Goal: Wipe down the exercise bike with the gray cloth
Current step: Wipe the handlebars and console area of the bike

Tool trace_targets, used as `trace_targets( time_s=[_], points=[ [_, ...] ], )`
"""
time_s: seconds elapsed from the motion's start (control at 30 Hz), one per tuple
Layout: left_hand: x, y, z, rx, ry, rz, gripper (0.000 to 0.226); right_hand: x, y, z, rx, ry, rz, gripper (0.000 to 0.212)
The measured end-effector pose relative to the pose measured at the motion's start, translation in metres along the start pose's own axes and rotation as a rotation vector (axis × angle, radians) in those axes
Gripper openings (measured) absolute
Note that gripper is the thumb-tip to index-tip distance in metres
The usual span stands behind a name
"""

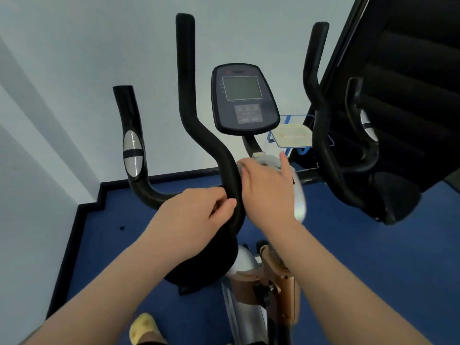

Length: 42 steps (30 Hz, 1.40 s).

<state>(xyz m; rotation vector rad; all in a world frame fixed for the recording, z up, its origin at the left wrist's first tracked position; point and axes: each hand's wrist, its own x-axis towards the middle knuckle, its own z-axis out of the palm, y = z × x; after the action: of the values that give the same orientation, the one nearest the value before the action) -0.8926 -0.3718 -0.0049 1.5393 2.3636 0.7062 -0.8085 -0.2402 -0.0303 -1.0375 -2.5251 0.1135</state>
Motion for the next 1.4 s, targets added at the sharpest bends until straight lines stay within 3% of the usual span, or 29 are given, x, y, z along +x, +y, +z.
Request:
trace_targets(
  time_s=[0.1,0.27,0.43,0.6,0.73,0.9,0.97,1.1,1.27,1.4],
  points=[
    [-0.006,-0.002,-0.002,-0.046,0.077,-0.053,0.033,-0.016,0.009,0.005,0.079,0.087,-0.049,0.026],
    [-0.015,-0.003,-0.002,-0.027,0.141,-0.143,0.035,0.013,0.006,0.003,0.0,-0.023,-0.062,0.028],
    [-0.023,-0.005,-0.002,-0.089,0.162,-0.149,0.026,-0.011,0.016,0.001,0.183,0.044,-0.13,0.024],
    [-0.029,-0.01,0.002,-0.198,0.189,-0.136,0.018,0.017,0.009,-0.004,0.018,-0.092,-0.1,0.03],
    [-0.032,-0.014,0.003,-0.241,0.201,-0.165,0.022,-0.01,0.011,-0.004,0.187,0.023,-0.096,0.026],
    [-0.03,-0.015,0.004,-0.25,0.178,-0.182,0.026,0.02,0.008,-0.005,0.058,-0.132,-0.062,0.028],
    [-0.029,-0.016,0.004,-0.256,0.182,-0.189,0.025,0.014,0.005,-0.004,0.082,-0.104,-0.048,0.028],
    [-0.031,-0.015,0.003,-0.285,0.194,-0.201,0.026,-0.018,0.002,0.0,0.159,0.19,0.004,0.029],
    [-0.029,-0.014,0.003,-0.264,0.181,-0.219,0.025,0.007,-0.002,-0.001,0.072,-0.026,0.006,0.032],
    [-0.031,-0.011,0.002,-0.277,0.205,-0.211,0.024,-0.016,0.002,-0.014,0.303,0.09,0.054,0.024]
  ],
)
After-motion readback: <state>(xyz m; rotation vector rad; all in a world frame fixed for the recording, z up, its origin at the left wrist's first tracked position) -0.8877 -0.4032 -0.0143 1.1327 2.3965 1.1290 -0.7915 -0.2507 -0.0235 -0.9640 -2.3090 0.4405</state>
